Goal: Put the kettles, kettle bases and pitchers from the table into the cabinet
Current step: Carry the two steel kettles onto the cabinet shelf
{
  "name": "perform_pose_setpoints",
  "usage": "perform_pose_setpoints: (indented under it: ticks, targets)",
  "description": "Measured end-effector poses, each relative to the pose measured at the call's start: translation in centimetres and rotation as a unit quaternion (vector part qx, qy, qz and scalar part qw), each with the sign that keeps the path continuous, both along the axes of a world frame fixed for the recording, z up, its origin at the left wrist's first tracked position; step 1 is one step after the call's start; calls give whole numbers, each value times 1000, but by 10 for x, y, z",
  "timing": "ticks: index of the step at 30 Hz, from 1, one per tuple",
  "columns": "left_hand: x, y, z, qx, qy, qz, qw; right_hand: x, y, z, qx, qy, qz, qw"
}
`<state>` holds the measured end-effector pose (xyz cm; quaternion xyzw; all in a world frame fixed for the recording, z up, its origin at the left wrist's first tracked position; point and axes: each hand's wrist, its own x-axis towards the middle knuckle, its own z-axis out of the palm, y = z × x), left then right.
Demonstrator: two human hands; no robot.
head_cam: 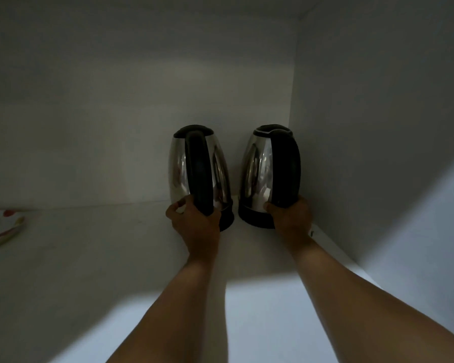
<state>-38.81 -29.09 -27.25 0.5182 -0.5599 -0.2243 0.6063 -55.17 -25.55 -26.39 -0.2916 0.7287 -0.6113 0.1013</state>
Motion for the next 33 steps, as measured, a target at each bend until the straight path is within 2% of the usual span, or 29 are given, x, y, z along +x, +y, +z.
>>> perform_pose_setpoints:
  ticks: [4,10,19,24,26,29,33]
  targets:
    - [-17,-3,-2,0,7,23,1000,-13,-7,-1,-1,-2,8,1000]
    - [-10,1,-1,-2,-30,2,1000,-13,-5,-2,3,-8,24,1000]
    - [10,20,14,89,-76,-33,993,-10,15,-8,97,-1,60,994]
    - [45,63,22,96,-181,-21,979,24,47,2,128,-1,66,990]
    - [66,90,25,68,-255,0,965,52,72,8,142,30,75,987]
    - [107,143,29,55,-403,71,911,104,113,13,148,141,109,973]
    - [185,241,30,45,-471,114,874,192,192,15,144,312,191,920]
